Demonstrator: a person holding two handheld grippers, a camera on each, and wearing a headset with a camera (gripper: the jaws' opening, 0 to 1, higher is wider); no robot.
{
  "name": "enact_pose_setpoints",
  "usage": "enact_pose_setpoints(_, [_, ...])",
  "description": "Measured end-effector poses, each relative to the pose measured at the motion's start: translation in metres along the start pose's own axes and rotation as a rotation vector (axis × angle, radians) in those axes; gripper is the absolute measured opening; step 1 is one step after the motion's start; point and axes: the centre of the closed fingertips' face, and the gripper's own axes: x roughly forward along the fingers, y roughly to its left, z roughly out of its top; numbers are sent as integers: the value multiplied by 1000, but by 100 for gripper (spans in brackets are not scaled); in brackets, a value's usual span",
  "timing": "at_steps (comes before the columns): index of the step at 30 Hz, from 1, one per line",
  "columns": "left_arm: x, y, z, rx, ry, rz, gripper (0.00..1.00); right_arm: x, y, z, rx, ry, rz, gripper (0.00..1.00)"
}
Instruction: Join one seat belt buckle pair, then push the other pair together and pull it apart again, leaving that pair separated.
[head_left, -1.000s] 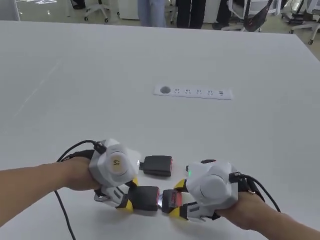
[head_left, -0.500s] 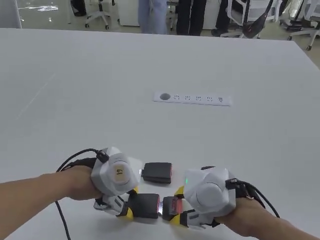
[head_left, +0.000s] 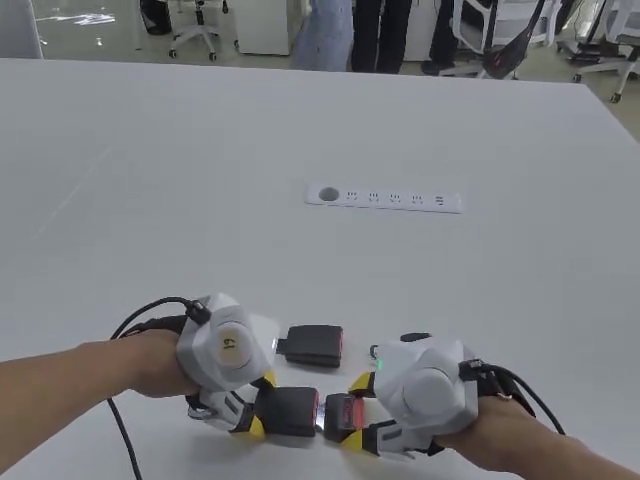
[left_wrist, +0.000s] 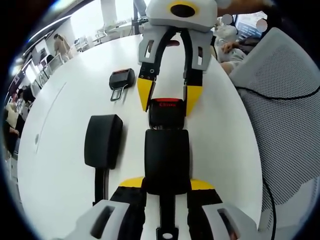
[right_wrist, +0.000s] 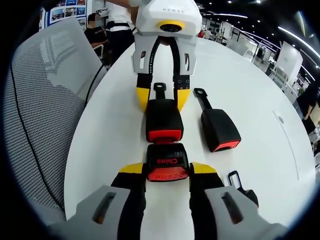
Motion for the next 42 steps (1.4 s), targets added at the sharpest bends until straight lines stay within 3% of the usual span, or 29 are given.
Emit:
enact_pose_setpoints(7, [0,0,1,4,14,8,33,0,0,0,-3,14,1,32])
enact_pose_setpoints(11, [0,2,0,2,25,22,41,-3,0,1,1,21,0,35])
enact_pose_setpoints(14, [-2,3,-1,14,31,34,42,-7,0,4,4,16,0,35])
enact_pose_setpoints(24, [-17,7,0,6,22,48,45,-22,-5,15,-25,2,-13,41])
enact_pose_setpoints(29, [-29,9,6,-5,10,63,46,-38,-11,21,-35,-9,-35,43])
enact_pose_setpoints(36, [-41,14,18,-21,-13,71,47,-51,-29,15,-17,-27,-74,43])
enact_pose_setpoints(42, [-45,29,25,-43,-44,87,48,-60,-42,9,8,-37,-107,43])
